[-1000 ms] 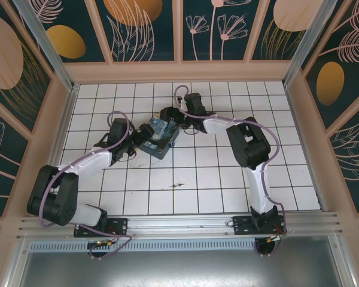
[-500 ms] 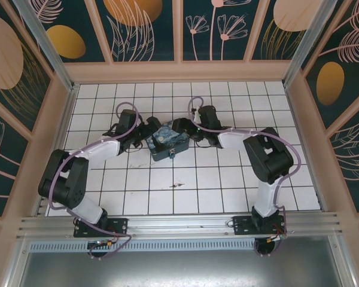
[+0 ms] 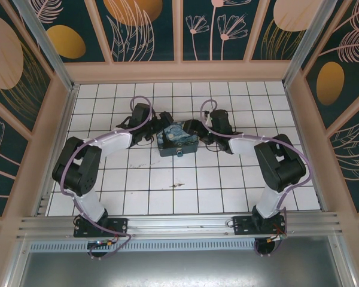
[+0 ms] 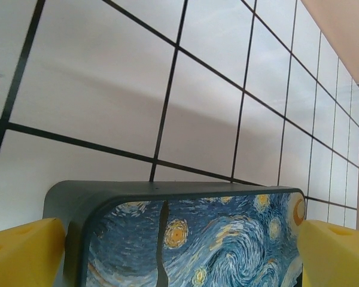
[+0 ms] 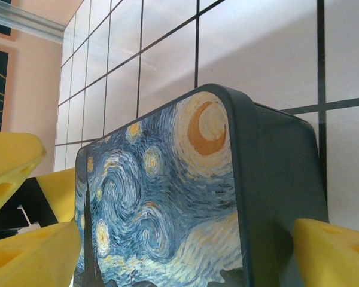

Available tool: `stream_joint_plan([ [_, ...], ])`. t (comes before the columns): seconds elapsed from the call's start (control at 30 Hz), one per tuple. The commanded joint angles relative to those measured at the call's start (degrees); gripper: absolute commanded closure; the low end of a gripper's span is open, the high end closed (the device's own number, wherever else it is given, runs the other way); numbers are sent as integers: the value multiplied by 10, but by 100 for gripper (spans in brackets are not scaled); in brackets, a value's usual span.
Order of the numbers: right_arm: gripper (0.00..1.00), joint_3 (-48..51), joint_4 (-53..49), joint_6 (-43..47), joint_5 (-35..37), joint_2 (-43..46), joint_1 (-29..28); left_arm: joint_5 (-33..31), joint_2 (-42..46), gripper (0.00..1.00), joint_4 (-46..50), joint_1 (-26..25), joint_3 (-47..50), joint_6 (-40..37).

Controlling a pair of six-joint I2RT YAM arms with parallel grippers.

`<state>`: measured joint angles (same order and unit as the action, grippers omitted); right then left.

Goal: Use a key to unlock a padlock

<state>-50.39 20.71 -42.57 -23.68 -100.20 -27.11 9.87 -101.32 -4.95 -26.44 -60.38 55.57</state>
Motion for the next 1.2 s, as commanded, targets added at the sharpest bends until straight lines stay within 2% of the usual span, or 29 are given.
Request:
stream_joint_plan([
  [0.0,9,4,42,-9,-26,27,-4,38,-11,2,-38,-22,-22,5],
  [0.4,1,17,39,-17,-8,37,6,41,-33,2,-49,-21,-39,-8],
  [0.7,1,28,2,-12,36,65,19,29,-35,1,-37,-21,-50,-30],
  [1.03,1,68,-55,8,152,165,33,-26,1,1,6,-20,-68,-89],
  [1.17,1,88,-78,24,149,204,39,-38,18,1,18,-18,-64,-97],
])
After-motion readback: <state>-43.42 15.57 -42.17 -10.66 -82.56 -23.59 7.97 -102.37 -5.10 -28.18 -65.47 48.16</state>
